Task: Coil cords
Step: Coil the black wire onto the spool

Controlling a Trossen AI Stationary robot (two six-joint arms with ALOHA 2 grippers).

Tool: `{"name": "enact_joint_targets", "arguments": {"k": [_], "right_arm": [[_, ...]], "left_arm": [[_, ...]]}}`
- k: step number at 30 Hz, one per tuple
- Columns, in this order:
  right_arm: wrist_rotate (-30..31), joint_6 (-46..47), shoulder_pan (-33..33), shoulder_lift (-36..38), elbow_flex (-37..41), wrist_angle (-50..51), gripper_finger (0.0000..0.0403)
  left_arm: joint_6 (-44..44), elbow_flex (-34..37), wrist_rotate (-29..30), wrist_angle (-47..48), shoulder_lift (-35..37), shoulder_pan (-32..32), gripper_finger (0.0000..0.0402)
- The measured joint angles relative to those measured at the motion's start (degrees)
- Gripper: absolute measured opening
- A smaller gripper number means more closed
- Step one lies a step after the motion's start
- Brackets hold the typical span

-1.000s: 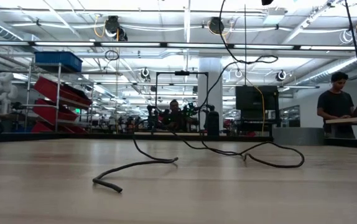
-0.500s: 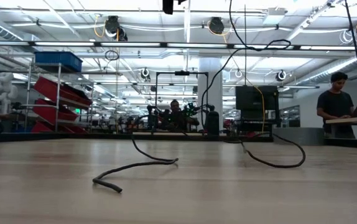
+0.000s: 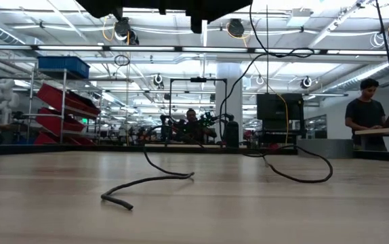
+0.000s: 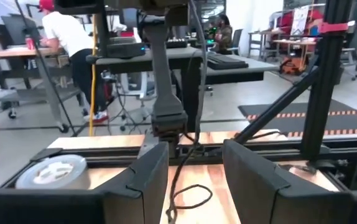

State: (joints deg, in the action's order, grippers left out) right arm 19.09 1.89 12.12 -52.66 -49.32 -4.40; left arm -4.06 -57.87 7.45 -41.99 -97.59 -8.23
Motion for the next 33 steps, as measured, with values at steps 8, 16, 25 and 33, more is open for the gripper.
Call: {"name": "enact_joint_targets", "arguments": {"k": [8, 16, 25, 33], "right_arm": [[0.0, 0.0, 0.0, 0.0, 0.0, -0.1, 0.0], [0.0, -0.2, 0.0, 0.0, 0.0, -0.1, 0.0], [0.0, -0.2, 0.0, 0.0, 0.0, 0.2, 0.0], [-0.6, 0.9, 0.0, 0.0, 0.0, 1.7, 0.0]], "left_arm": [[0.1, -0.4, 0.0, -0.4, -0.8, 0.3, 0.016], [-0.8, -0.4, 0.0, -1.1, -0.8, 0.3, 0.0113], [-0.8, -0.4, 1.6, -0.7, -0.8, 0.3, 0.0008], [-0.8, -0.4, 4.5, 6.2, -0.6, 0.2, 0.0003]]}}
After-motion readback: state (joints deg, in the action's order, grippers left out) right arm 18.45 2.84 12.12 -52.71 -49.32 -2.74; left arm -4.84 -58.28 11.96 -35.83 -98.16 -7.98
